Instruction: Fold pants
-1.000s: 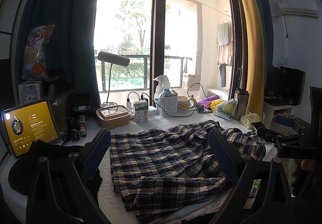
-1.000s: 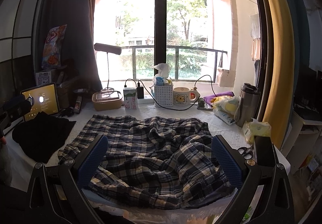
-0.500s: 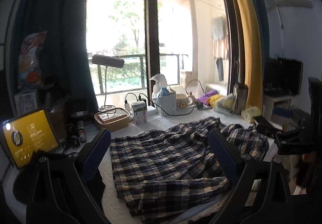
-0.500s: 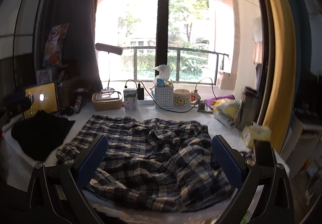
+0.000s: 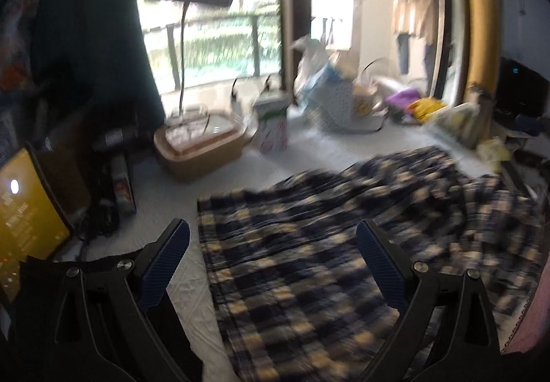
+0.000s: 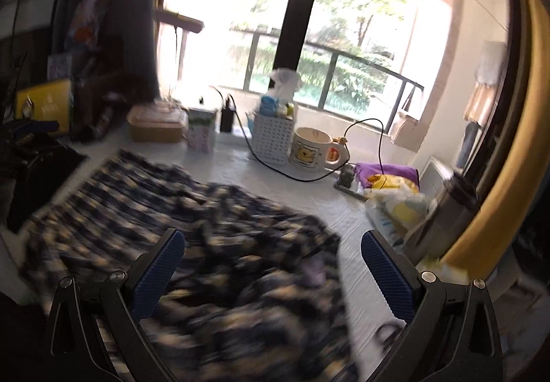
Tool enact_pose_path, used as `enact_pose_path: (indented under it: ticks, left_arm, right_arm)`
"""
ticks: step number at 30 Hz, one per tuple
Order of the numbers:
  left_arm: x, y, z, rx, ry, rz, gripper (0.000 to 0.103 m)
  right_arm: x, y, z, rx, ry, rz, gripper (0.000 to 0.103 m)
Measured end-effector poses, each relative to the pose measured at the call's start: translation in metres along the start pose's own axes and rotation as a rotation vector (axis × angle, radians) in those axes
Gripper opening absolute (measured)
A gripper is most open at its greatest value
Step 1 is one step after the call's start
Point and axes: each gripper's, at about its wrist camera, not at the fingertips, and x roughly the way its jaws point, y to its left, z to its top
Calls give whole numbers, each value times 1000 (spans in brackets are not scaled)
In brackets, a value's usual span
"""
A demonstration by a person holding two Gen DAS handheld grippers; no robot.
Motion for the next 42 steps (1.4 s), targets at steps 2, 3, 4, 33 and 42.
enact_pose_path:
  ticks: [2,3,4,33,42]
  left_arm:
    - [25,12,3,-13,45,4,97]
    - [37,18,4,-19,62,3,97]
    - [49,23,6,-20,81,5,97]
    - [152,52,70,24,113,59,4]
    - [184,45,106,46,128,76,17]
  right_arm:
    - [23,-14,6,-18,40,1,103]
    - [36,-23,8,-17,61,7,103]
    - [56,-36,10,-9,99,24,103]
    - [225,-62,81,-119,151,-79,23]
    - [281,-94,86,18,209,-121,23]
